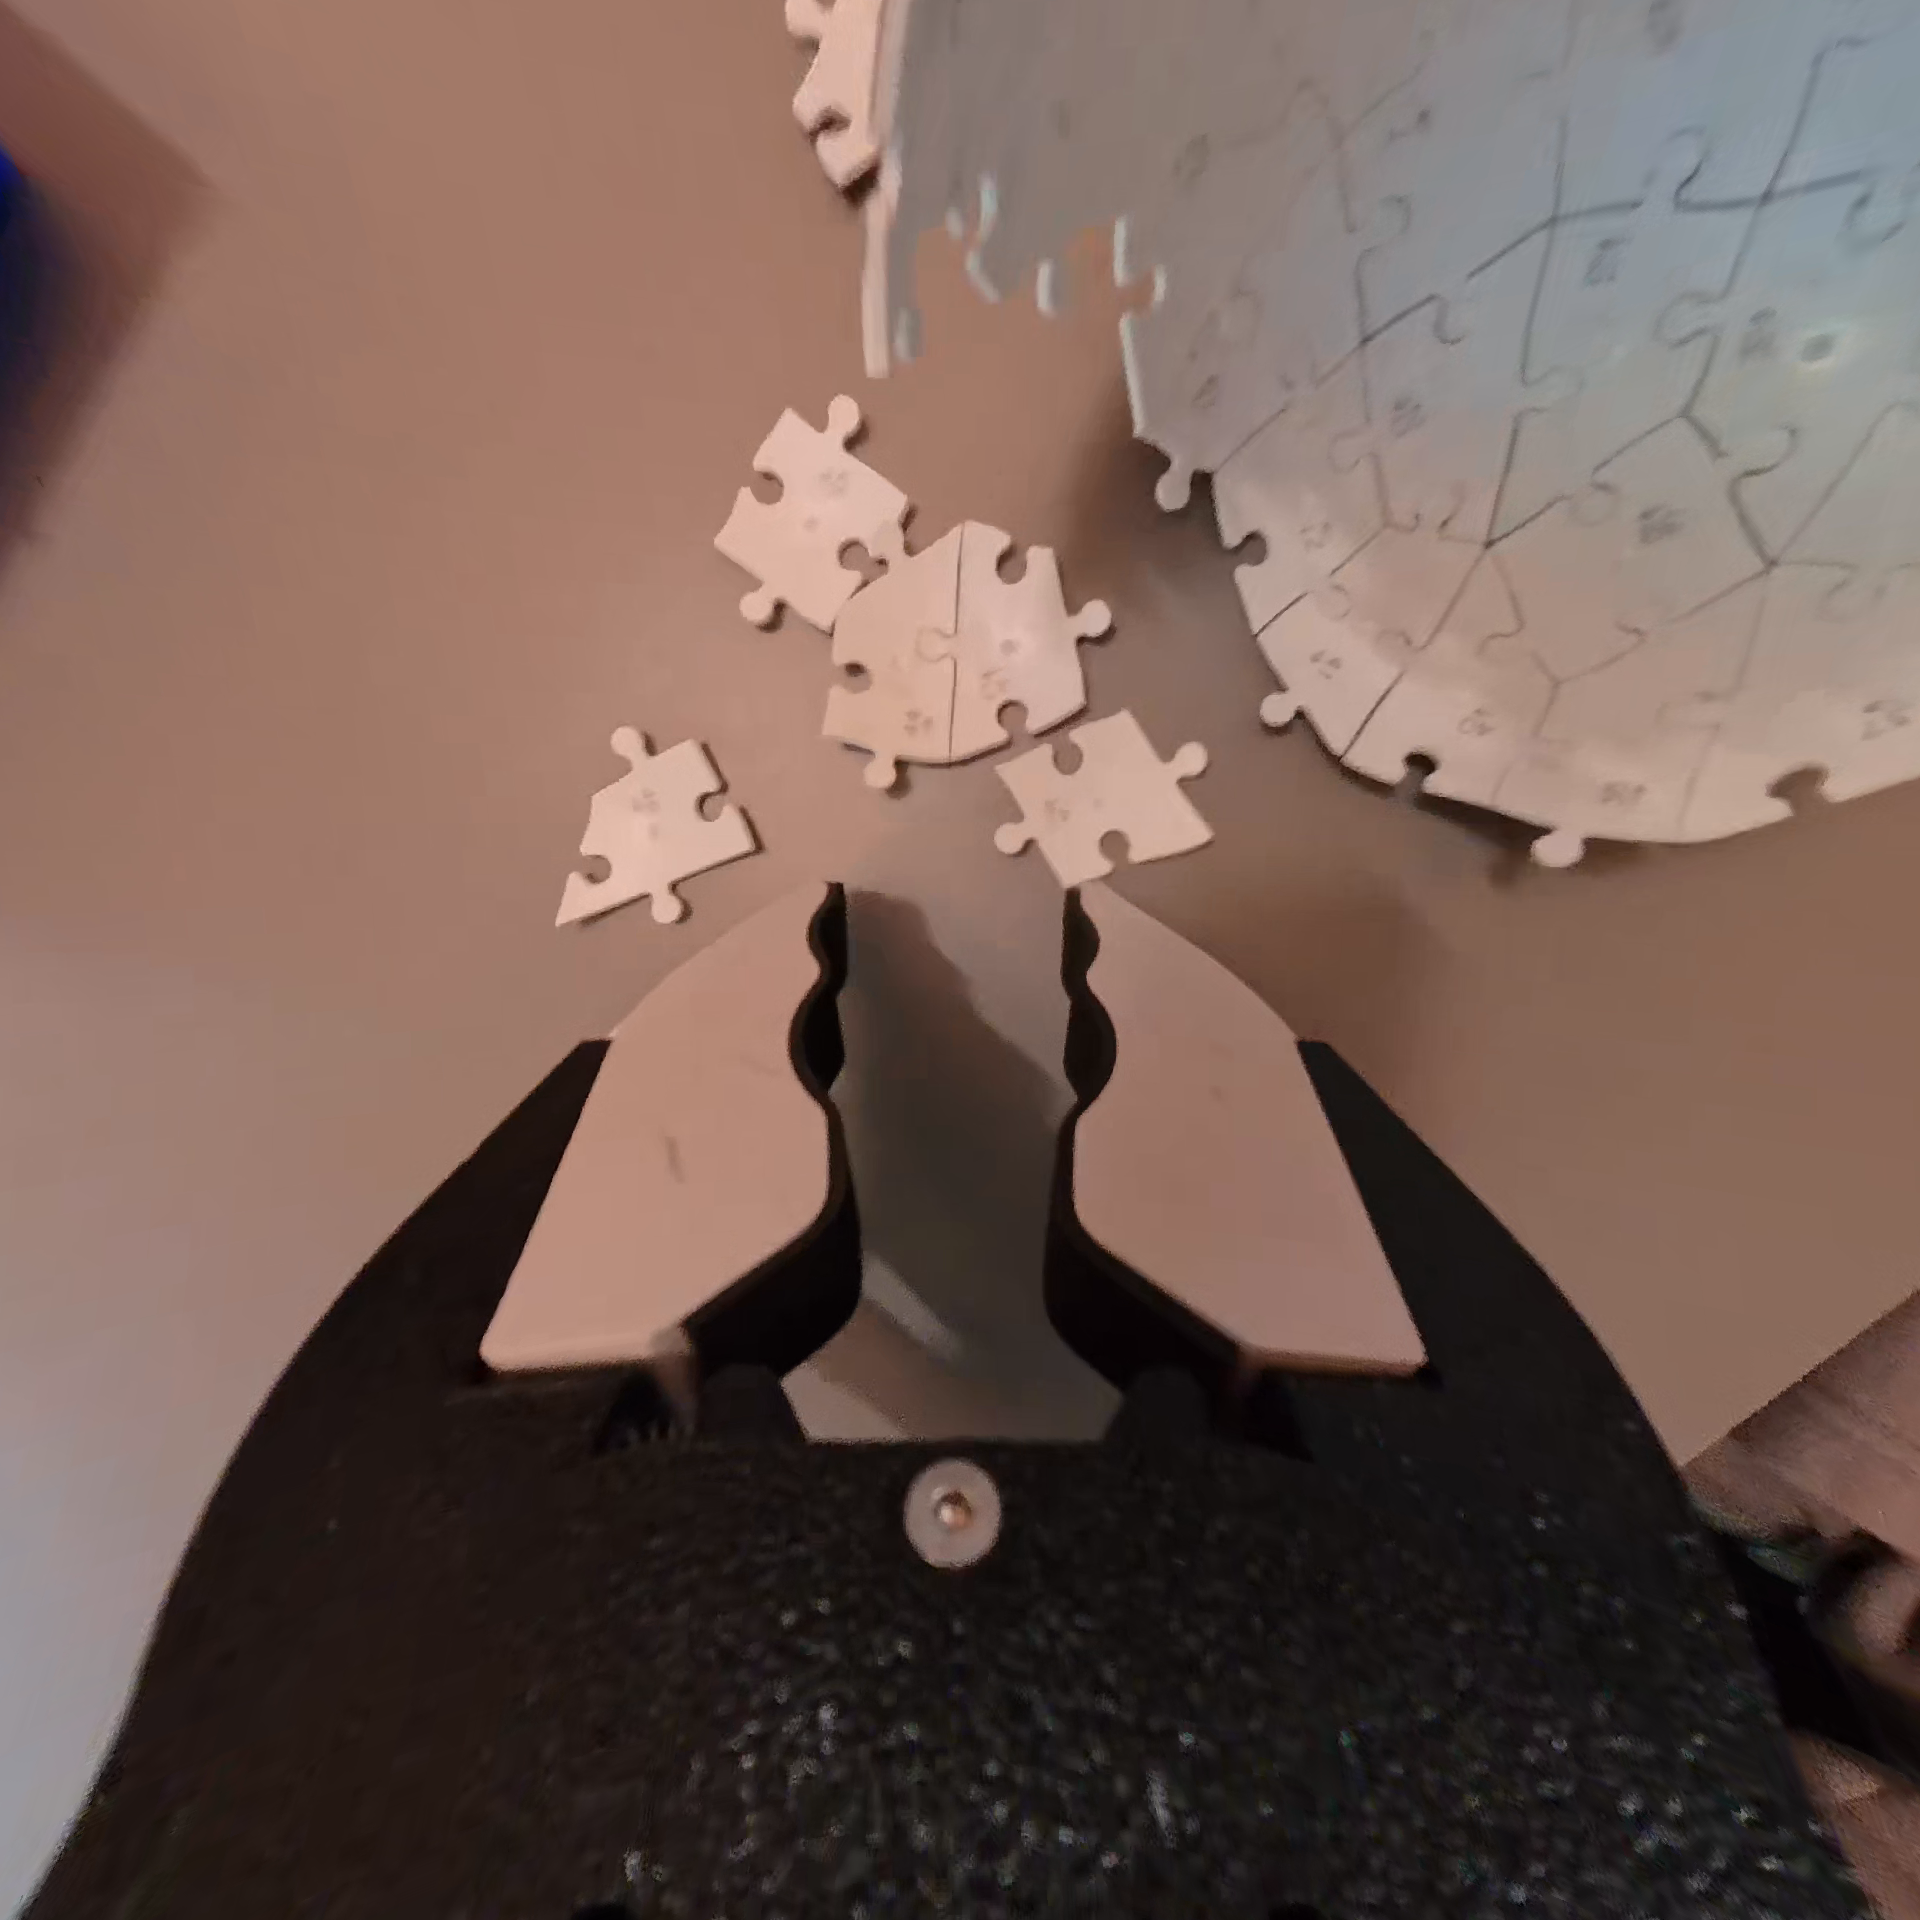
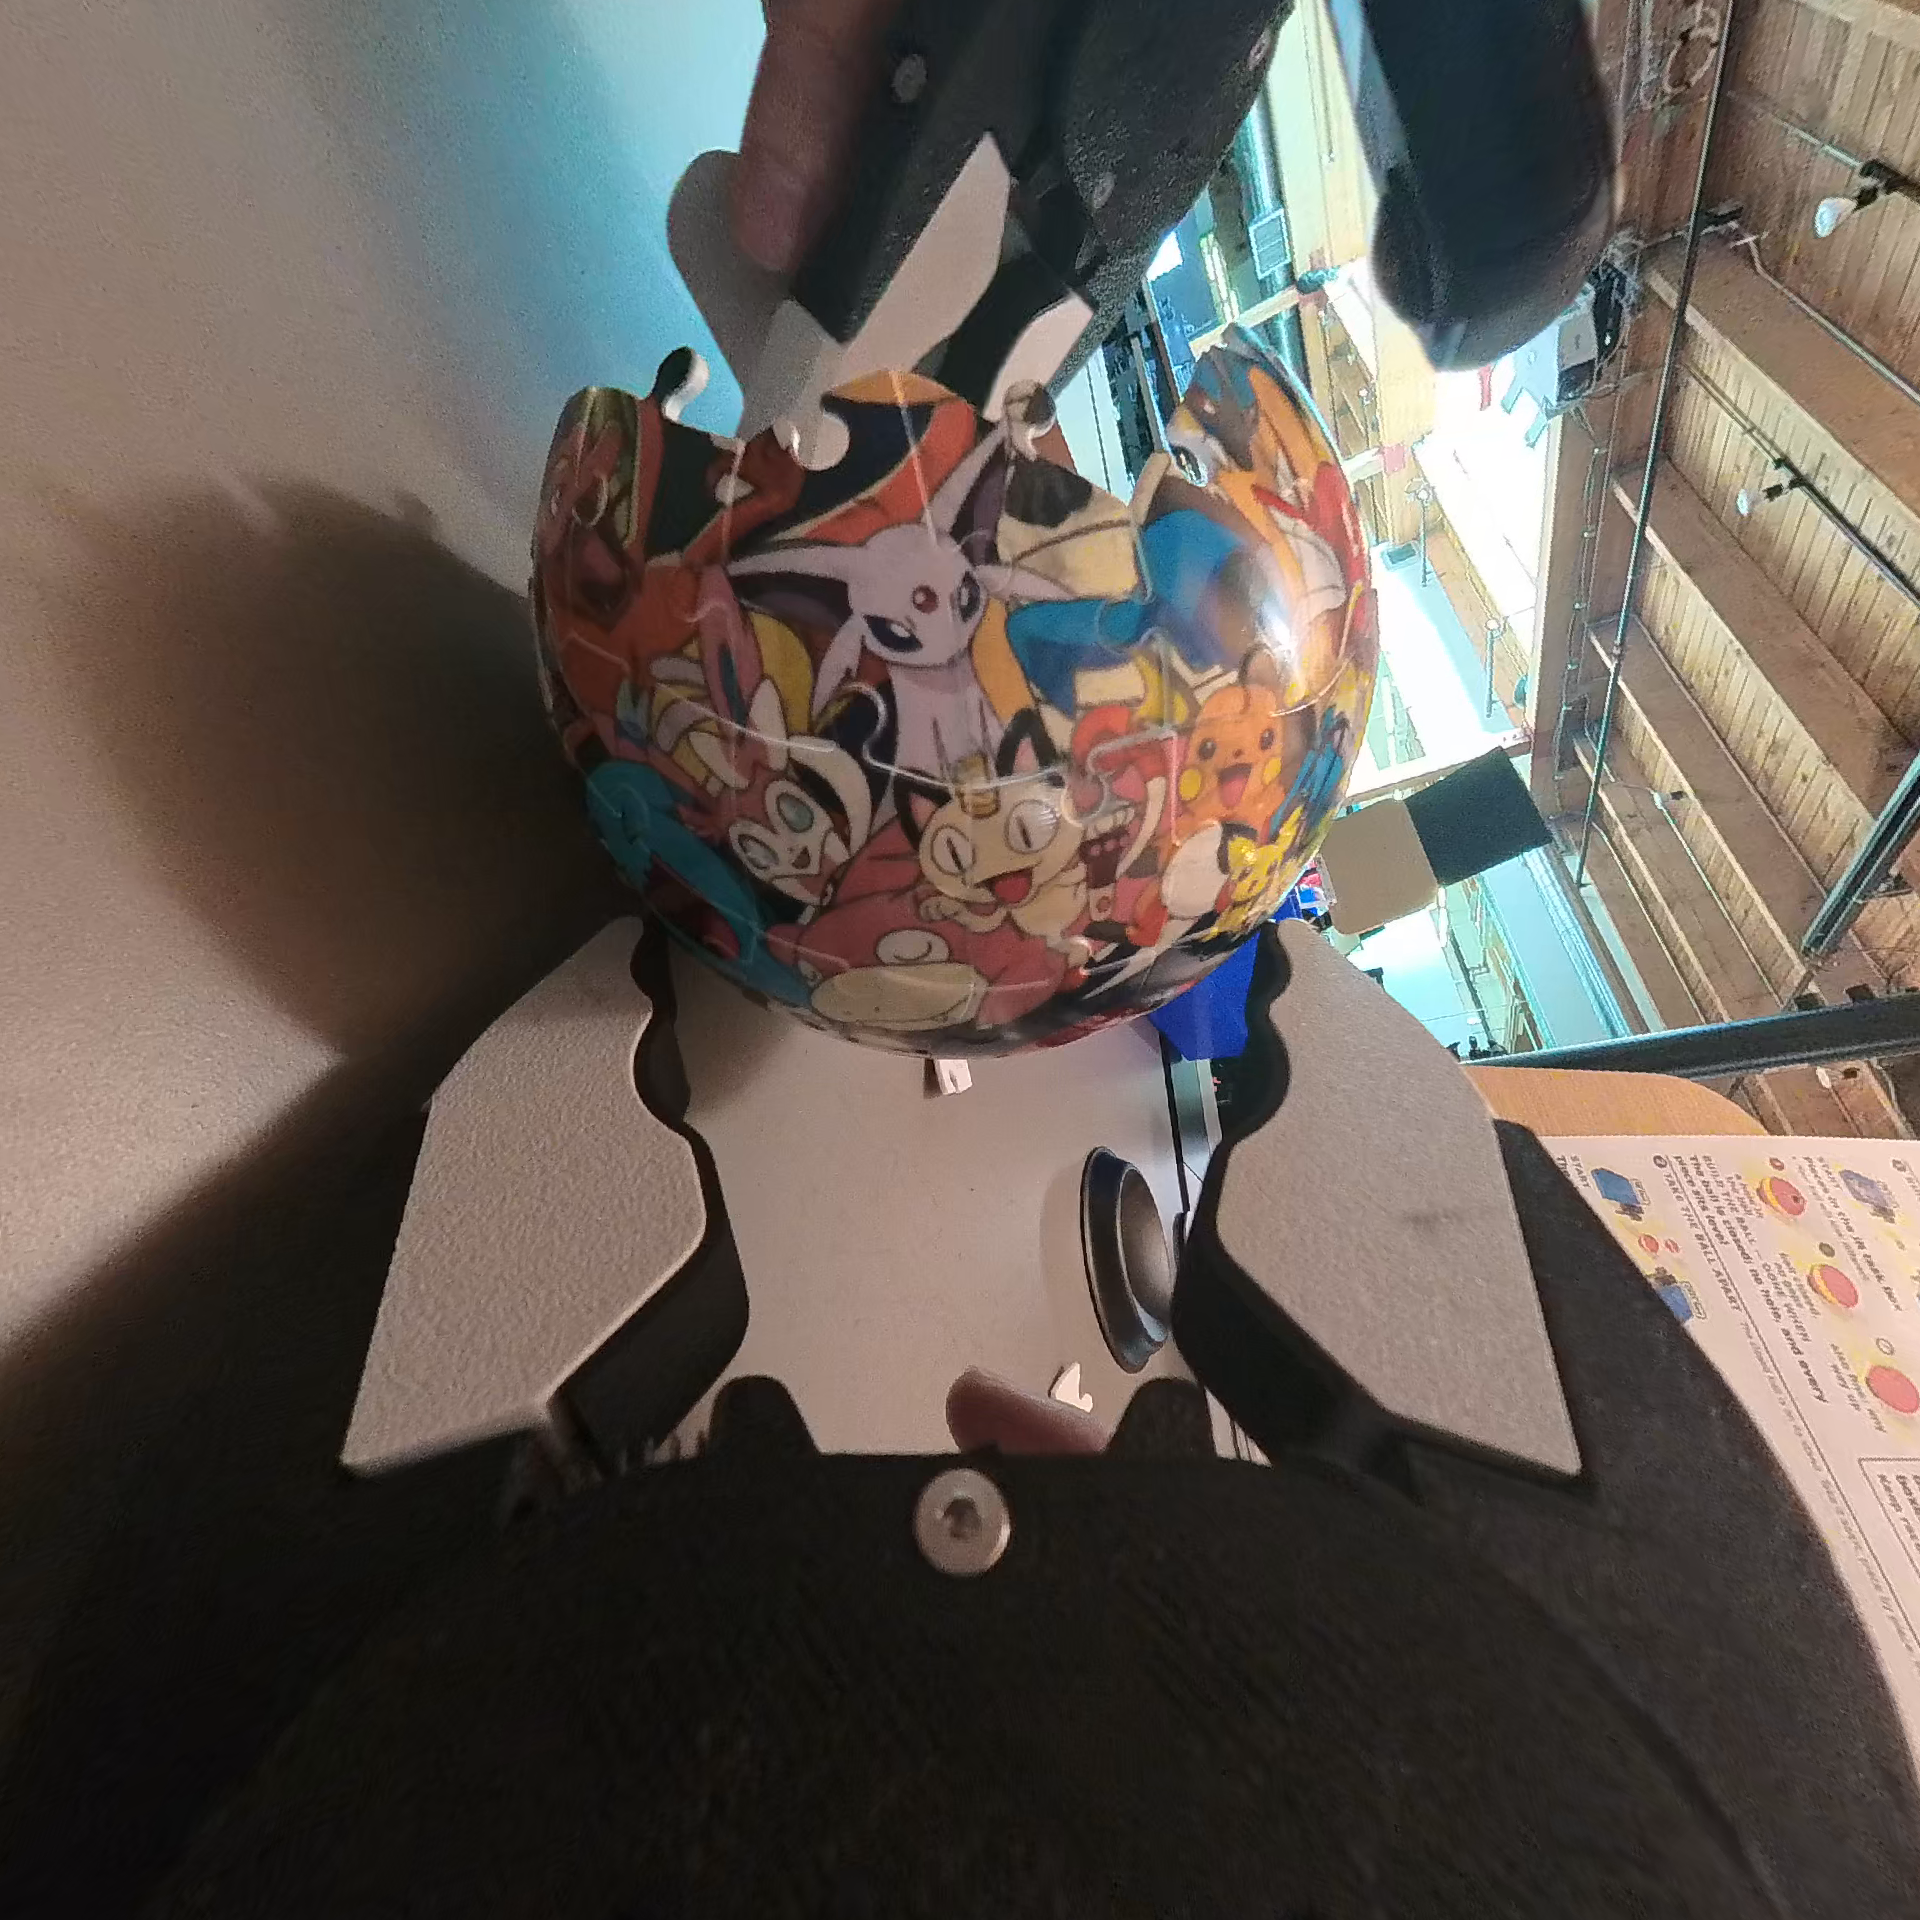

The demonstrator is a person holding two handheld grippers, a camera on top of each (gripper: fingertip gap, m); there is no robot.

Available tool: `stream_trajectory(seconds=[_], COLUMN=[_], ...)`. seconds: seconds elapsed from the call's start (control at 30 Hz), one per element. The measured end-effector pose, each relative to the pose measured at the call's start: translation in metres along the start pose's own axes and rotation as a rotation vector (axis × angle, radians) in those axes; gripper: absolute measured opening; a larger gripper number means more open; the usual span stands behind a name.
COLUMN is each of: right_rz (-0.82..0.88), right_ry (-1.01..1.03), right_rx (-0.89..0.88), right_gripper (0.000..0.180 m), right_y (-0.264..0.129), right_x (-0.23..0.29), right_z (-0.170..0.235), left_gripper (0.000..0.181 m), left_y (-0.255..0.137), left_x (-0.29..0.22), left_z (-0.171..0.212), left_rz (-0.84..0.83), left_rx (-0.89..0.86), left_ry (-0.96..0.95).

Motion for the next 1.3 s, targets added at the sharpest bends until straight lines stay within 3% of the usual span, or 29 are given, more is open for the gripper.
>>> stream_trajectory(seconds=[0.03,0.47,0.77,0.93,1.3], right_rz=[0.000,-0.001,-0.001,0.000,-0.001], right_ry=[0.000,-0.002,-0.003,-0.004,-0.008], right_rx=[0.000,0.003,0.001,0.001,0.004], right_gripper=[0.104,0.104,0.104,0.104,0.104], right_y=[0.000,0.000,0.000,0.000,0.000], right_x=[0.000,0.000,0.000,0.000,0.000], right_z=[0.000,0.000,0.000,-0.001,0.000], left_gripper=[0.038,0.043,0.039,0.036,0.033], left_y=[0.000,0.012,0.002,0.008,0.009], left_x=[-0.002,-0.020,-0.003,-0.014,-0.006], left_z=[-0.002,-0.014,-0.001,-0.004,0.001], left_rz=[0.019,0.077,-0.050,0.079,0.137], left_rx=[-0.016,0.060,0.094,0.049,-0.038], left_ry=[-0.002,-0.067,-0.130,0.021,0.110])
Point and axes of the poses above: each gripper's, where its closed fingertips meet, y out along the fingers, z out of its underside, x = y × z across the jaws, the point moved 9 cm from there along -y, back along the fingers, and after that the axes turned 10 degrees about z, right-handed, at the moved point
